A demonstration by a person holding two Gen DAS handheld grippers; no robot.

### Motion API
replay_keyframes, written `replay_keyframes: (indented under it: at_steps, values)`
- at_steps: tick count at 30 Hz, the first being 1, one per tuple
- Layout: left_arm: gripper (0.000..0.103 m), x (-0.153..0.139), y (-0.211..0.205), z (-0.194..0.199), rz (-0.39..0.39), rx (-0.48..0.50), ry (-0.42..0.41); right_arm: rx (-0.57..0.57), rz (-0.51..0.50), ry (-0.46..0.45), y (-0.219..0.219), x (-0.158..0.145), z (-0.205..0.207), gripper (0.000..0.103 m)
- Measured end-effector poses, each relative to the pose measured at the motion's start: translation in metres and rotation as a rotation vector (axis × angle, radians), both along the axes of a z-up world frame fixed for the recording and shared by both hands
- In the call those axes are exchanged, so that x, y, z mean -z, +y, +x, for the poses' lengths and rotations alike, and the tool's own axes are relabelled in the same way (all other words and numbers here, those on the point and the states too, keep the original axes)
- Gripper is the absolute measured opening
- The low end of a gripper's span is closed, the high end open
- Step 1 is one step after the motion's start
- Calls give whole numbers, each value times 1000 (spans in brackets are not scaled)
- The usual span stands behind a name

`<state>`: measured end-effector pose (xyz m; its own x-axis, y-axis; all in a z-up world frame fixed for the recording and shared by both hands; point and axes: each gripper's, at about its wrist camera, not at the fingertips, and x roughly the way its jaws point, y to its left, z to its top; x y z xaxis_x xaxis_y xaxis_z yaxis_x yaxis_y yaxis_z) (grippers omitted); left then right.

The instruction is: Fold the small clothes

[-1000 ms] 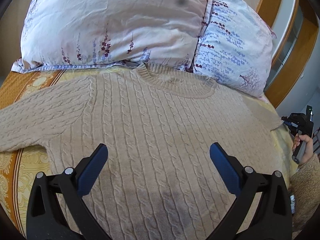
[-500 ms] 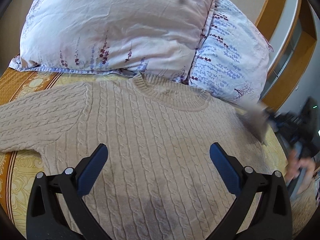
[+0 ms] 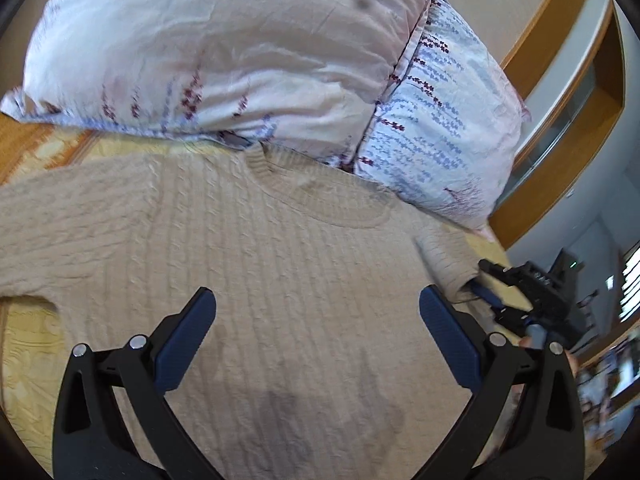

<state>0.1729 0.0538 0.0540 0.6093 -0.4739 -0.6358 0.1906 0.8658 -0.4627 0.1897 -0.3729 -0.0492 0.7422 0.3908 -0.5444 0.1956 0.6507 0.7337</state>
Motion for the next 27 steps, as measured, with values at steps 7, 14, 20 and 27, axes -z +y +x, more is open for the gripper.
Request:
replay_keyframes:
  at_steps: [7, 14, 20, 27]
  values:
    - [101, -1, 1, 12, -43, 0, 7, 176, -77, 8, -34, -6, 9, 16]
    - [100, 8, 17, 17, -146, -6, 42, -62, -246, -196, 58, -65, 24, 9]
    - [90, 22, 26, 26, -327, -22, 123, -524, -311, -146, 181, -46, 33, 38]
    - [74, 46, 23, 38, -381, -72, 268, -357, -118, -33, 121, -8, 4, 55]
